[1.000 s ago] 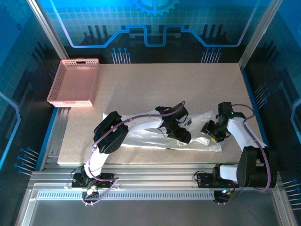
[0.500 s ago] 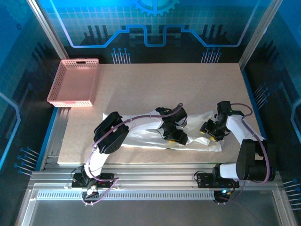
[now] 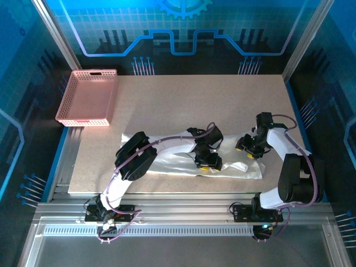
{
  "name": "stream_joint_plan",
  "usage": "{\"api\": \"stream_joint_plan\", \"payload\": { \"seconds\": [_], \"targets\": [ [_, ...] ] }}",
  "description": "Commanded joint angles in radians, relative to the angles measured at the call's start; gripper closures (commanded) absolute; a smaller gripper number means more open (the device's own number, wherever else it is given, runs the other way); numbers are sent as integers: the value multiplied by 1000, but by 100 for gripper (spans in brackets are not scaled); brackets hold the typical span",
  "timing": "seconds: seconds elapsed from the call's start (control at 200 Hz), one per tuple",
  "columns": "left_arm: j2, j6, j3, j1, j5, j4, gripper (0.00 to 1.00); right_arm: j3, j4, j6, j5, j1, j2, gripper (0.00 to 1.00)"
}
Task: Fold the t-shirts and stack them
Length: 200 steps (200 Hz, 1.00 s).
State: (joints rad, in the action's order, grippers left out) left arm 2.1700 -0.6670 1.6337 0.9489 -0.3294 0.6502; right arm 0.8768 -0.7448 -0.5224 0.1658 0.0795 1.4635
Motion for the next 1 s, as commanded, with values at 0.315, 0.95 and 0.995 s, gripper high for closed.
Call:
{"api": "stream_joint_plan", "payload": {
  "seconds": [0.315, 0.95, 0.995],
  "targets": [
    [49, -76, 55, 25, 21, 53, 67, 73, 17, 38, 44, 6, 66, 48],
    [-86, -27, -68, 14, 70, 81, 100, 55, 18, 38, 50, -15, 70, 47],
    [-91, -23, -79, 14, 69, 79, 100, 49, 19, 37, 43, -18, 68, 47]
  ]
}}
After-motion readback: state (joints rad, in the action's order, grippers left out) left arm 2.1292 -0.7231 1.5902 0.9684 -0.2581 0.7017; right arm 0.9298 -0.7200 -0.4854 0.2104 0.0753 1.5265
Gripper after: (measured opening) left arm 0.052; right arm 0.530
